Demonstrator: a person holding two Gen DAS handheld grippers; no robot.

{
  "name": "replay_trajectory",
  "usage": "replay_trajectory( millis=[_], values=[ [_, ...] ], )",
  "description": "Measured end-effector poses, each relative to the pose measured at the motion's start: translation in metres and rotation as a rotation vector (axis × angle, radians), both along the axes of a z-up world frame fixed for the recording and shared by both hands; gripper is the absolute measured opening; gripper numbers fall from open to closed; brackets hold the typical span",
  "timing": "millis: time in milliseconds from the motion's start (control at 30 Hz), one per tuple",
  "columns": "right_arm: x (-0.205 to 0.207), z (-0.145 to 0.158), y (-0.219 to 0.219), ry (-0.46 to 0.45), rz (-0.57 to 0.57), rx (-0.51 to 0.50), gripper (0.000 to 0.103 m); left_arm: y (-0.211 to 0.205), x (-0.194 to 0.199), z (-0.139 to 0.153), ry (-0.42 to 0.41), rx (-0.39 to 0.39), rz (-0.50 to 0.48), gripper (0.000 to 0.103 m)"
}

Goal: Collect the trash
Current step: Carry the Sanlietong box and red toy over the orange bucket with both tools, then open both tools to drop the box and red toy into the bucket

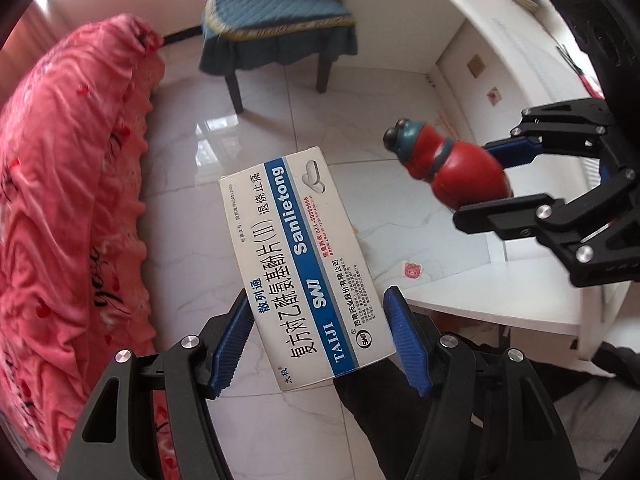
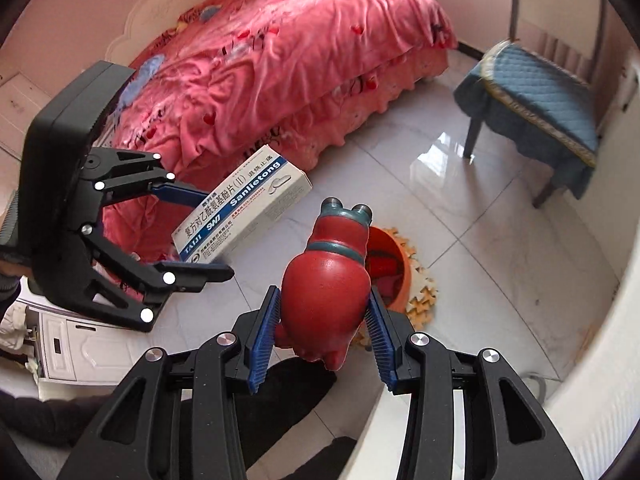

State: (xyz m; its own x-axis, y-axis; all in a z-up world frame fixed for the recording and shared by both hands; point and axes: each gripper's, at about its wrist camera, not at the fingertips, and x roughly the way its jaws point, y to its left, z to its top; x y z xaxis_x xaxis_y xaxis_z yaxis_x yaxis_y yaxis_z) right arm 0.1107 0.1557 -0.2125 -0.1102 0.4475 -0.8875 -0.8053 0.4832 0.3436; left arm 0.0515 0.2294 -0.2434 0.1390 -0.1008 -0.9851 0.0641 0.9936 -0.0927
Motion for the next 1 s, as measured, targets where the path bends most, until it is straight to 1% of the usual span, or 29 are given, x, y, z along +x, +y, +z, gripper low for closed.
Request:
replay_trajectory(
  millis=[33,100,133,200,233,267,433,567,700,767,800,833,900,1000],
  values=[
    [-0.001,-0.006,0.005,0.008,0.0,-0.008,0.043,0.005,0.0,-0.007,0.006,-0.003,0.008,0.067],
    [-0.001,-0.026,0.028,0.03,-0.009,-0.042,0.043,0.017,0.003,-0.024,0.023,-0.023,0.023,0.067],
    [0.0,-0.041,0.041,0.054,-0.019,-0.062,0.043,0.021,0.005,-0.031,0.028,-0.035,0.027,0.067],
    [0.0,-0.055,0.048,0.072,-0.021,-0.078,0.043,0.027,0.006,-0.044,0.038,-0.048,0.031,0.067],
    [-0.001,-0.068,0.06,0.085,-0.022,-0.1,0.043,0.029,0.007,-0.05,0.044,-0.055,0.032,0.067],
    [0.002,-0.075,0.055,0.088,-0.021,-0.104,0.043,0.031,0.008,-0.056,0.053,-0.067,0.034,0.067],
    [0.005,-0.118,0.073,0.145,-0.047,-0.152,0.043,0.038,0.012,-0.084,0.091,-0.107,0.027,0.067],
    [0.007,-0.143,0.078,0.166,-0.055,-0.18,0.043,0.042,0.016,-0.1,0.113,-0.123,0.014,0.067],
    [0.009,-0.156,0.079,0.175,-0.062,-0.198,0.044,0.046,0.019,-0.111,0.123,-0.134,0.01,0.068],
    [0.014,-0.166,0.083,0.177,-0.069,-0.21,0.047,0.044,0.021,-0.116,0.136,-0.127,-0.001,0.071],
    [0.015,-0.171,0.084,0.186,-0.08,-0.22,0.05,0.043,0.021,-0.118,0.142,-0.119,-0.008,0.074],
    [0.015,-0.176,0.086,0.19,-0.087,-0.225,0.056,0.042,0.021,-0.121,0.149,-0.116,-0.015,0.078],
    [0.015,-0.18,0.089,0.184,-0.095,-0.239,0.063,0.04,0.021,-0.123,0.155,-0.11,-0.019,0.08],
    [0.015,-0.182,0.088,0.191,-0.1,-0.241,0.064,0.043,0.021,-0.124,0.166,-0.121,-0.016,0.08]
  ],
)
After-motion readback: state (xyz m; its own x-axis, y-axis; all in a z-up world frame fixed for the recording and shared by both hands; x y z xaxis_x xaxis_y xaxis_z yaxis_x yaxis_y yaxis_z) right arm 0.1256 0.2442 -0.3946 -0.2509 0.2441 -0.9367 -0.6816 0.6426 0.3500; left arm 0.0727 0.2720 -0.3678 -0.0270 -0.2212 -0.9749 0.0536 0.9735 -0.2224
